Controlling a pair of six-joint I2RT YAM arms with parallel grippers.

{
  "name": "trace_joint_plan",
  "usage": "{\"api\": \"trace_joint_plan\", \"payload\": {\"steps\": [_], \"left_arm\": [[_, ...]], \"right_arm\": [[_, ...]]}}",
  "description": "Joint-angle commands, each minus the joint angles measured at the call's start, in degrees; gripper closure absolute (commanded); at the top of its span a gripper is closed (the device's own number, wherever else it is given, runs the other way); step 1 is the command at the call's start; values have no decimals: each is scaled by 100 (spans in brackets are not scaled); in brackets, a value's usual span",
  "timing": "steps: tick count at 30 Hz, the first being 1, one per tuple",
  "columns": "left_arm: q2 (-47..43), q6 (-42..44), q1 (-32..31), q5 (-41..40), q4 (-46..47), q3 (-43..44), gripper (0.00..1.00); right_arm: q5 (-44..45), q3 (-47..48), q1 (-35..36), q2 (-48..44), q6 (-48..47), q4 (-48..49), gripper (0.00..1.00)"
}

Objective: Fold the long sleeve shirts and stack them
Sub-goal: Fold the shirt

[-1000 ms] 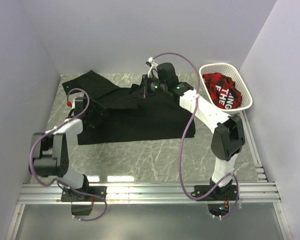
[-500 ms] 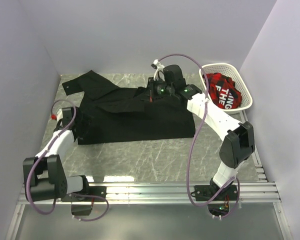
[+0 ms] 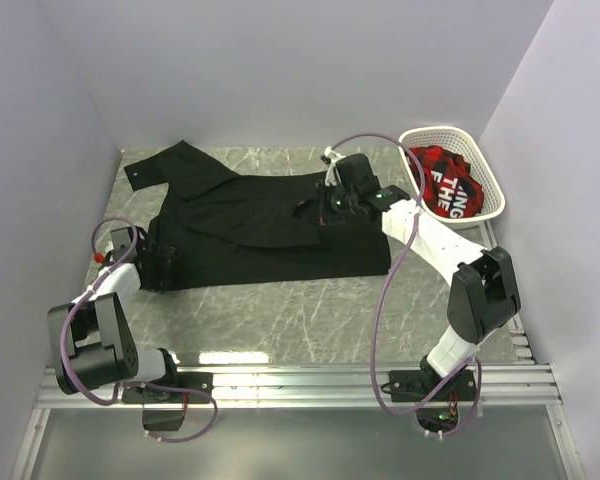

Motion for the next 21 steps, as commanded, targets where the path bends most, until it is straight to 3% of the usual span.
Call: {"api": "trace_joint_plan", "payload": {"steps": [1, 21], "left_arm": [[64, 17, 66, -17, -276, -181, 25], [-200, 87, 93, -158, -320, -128, 24]], "right_arm": [[583, -218, -187, -362, -104, -105, 100], [548, -297, -556, -459, 389, -1231, 100]]}}
